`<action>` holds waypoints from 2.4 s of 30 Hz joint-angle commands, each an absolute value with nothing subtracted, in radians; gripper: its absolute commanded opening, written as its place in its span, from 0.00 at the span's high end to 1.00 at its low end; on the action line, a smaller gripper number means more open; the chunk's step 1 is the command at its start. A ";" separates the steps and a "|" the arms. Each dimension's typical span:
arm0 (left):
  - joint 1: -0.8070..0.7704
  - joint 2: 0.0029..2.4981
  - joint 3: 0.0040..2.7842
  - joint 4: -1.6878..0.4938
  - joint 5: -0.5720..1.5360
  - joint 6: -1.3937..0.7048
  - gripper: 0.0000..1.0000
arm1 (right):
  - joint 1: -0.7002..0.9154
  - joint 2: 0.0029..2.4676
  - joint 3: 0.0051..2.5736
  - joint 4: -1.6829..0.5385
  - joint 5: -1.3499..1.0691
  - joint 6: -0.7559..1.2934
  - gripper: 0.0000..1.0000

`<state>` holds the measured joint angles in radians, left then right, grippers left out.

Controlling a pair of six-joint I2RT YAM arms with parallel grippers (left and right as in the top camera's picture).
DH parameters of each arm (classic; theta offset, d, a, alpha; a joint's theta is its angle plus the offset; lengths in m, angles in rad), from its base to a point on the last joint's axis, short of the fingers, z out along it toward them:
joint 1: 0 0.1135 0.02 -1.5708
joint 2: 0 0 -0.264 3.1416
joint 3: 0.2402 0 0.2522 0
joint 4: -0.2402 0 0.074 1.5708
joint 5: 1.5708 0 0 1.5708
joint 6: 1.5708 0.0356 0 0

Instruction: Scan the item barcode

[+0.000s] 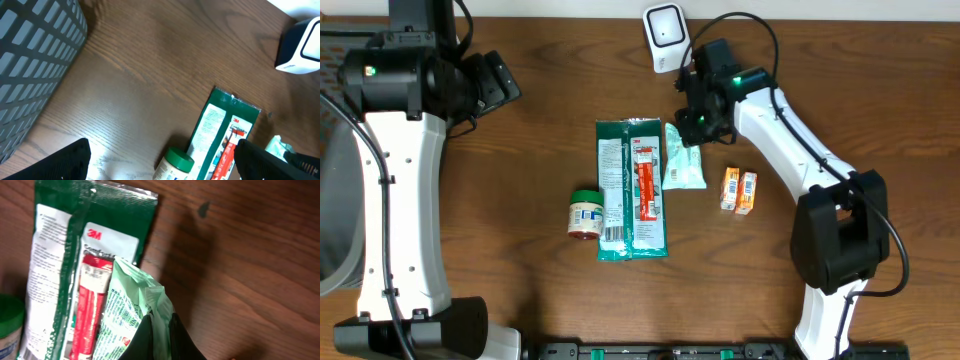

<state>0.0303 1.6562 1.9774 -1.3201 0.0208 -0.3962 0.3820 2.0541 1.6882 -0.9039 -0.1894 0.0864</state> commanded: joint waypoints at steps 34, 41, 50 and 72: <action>0.034 1.662 1.986 -1.323 0.015 -0.405 0.08 | 0.423 1.519 1.985 -1.200 0.167 0.119 0.99; 0.034 1.662 1.986 -1.323 0.015 -0.405 0.08 | 0.606 1.632 1.985 -1.136 0.661 0.044 0.99; 0.034 1.662 1.986 -1.323 0.015 -0.405 0.08 | 0.775 1.848 1.985 -0.722 1.156 -0.458 0.99; 0.034 1.662 1.986 -1.323 0.015 -0.405 0.08 | 0.689 2.266 1.985 0.308 0.929 -1.326 0.99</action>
